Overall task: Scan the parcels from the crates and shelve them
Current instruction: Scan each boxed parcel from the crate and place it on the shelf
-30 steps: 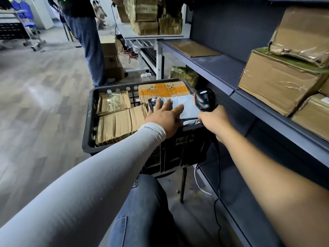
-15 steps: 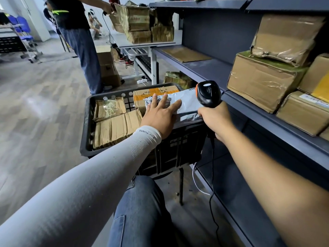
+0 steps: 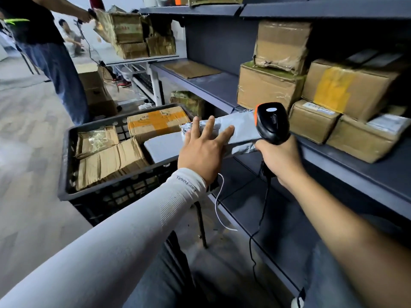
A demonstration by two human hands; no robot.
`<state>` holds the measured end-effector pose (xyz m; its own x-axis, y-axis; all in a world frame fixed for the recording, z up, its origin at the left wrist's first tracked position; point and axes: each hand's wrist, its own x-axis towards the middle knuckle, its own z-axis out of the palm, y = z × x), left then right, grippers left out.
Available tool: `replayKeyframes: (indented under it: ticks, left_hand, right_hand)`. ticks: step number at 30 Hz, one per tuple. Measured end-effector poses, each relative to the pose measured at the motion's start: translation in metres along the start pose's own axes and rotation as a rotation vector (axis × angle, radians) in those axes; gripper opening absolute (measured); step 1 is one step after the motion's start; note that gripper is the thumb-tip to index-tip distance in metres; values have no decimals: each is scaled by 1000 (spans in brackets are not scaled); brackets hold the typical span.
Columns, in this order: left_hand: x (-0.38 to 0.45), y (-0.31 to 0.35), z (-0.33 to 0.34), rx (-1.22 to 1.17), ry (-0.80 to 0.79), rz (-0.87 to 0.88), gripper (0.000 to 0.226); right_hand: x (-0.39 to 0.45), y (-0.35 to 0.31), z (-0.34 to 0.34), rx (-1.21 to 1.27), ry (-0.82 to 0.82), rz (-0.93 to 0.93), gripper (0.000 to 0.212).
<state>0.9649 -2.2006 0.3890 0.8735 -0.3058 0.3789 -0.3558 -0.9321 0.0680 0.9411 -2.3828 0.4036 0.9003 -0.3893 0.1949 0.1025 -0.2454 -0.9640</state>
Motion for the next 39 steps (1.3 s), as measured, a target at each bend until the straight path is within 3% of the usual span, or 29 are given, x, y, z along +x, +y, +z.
replayKeyframes:
  ticks: [6,12,21,24,27,30,32,34,39]
  left_hand:
    - [-37,45,46,-51,44,34,63]
    - [-71,57,97,-105,-62,30,54]
    - [-134,50,174,-317,-111,-39,56]
    - [-147,52,198,-441,-246,-99,52]
    - [-148,56,200,-627,-341,-108,49]
    - [-150,55,192,-835,-443,-204,38]
    - [-152,50,193,-951,-517,-315,35]
    - [-152,46,190,-1069,-523,-405,32]
    - [-148,46,175,-1327,-476,-593,31]
  right_hand:
    - [-29,36,-41,27,59,4,31]
    - [-51,84,-51,-47,51,53,37]
    - [-81,145,-45,-174,-67,218,10]
    - [-85,156,-48,-248,-91,255,37]
    - [-86,164,-48,-269,-76,298,41]
    - [-84,164,-44,-205,-89,315,42]
    - [-84,165,-40,-159,-89,305,29]
    - [-85,165,-38,-141,-108,291,18]
    - [-83,165,-37,-118,-152,306,17]
